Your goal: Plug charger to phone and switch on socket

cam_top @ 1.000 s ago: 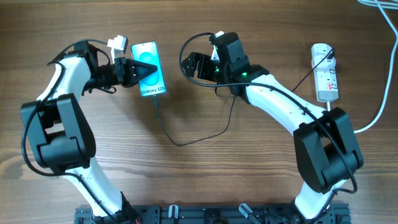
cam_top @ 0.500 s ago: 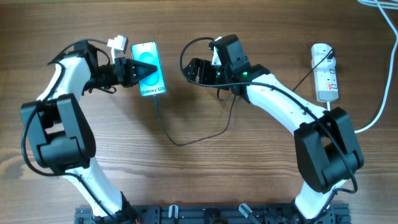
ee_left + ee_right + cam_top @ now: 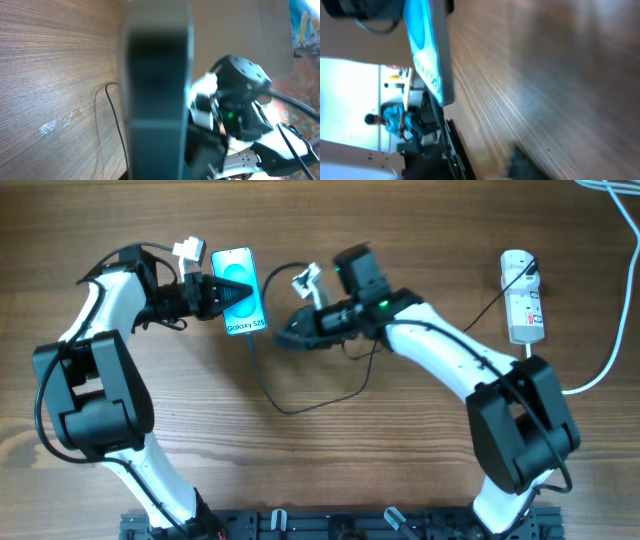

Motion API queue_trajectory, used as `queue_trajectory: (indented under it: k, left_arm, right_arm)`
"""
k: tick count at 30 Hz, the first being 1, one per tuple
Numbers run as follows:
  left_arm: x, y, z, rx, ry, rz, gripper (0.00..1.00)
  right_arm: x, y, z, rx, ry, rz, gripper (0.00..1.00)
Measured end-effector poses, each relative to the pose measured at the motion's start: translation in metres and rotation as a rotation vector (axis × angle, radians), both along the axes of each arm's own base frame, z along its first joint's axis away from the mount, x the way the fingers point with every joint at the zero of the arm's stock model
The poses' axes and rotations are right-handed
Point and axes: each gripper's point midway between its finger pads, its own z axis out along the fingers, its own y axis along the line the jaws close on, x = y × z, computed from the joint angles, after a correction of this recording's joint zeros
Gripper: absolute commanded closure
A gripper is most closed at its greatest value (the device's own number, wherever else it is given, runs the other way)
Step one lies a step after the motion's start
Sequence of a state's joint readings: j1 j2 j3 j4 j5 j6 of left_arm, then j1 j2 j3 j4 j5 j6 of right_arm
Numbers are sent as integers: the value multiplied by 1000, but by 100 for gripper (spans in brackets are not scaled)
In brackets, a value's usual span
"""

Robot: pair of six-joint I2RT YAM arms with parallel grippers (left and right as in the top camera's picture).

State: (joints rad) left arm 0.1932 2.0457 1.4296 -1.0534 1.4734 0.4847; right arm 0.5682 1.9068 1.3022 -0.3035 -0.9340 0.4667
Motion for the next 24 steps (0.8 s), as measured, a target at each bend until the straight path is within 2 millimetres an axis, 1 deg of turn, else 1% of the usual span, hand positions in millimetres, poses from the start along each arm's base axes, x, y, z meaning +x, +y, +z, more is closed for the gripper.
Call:
queue_trajectory:
  k: [2, 6, 9, 10, 11, 12, 14, 15, 19, 22, 24]
  left_arm:
    - [0, 0, 0, 0, 0, 0, 96]
    - [0, 0, 0, 0, 0, 0, 96]
    - [0, 0, 0, 0, 0, 0, 96]
    - [0, 0, 0, 0, 0, 0, 96]
    - [0, 0, 0, 0, 0, 0, 96]
    - [0, 0, 0, 0, 0, 0, 96]
    - [0, 0, 0, 1, 0, 0, 96]
    - [0, 0, 0, 2, 0, 0, 96]
    - [0, 0, -1, 3, 1, 0, 96]
    - [0, 0, -1, 5, 0, 0, 96]
    - [0, 0, -1, 8, -3, -1, 96]
  right_arm:
    - [-11, 11, -2, -12, -13, 27, 34]
    - [-27, 26, -6, -37, -38, 59, 34]
    - [-32, 37, -4, -29, -78, 77, 49]
    - [-32, 40, -4, -29, -92, 74, 53]
    - [-32, 44, -4, -34, -115, 70, 61]
    - [-31, 45, -5, -41, -118, 61, 63]
    - [-26, 48, -7, -59, -147, 30, 64]
    - [-23, 48, -7, -64, -154, 14, 67]
    - [-13, 48, -8, -82, -173, -33, 73]
    - [-11, 48, -7, -80, -174, -42, 77]
    - [-11, 49, -7, -79, -173, -43, 83]
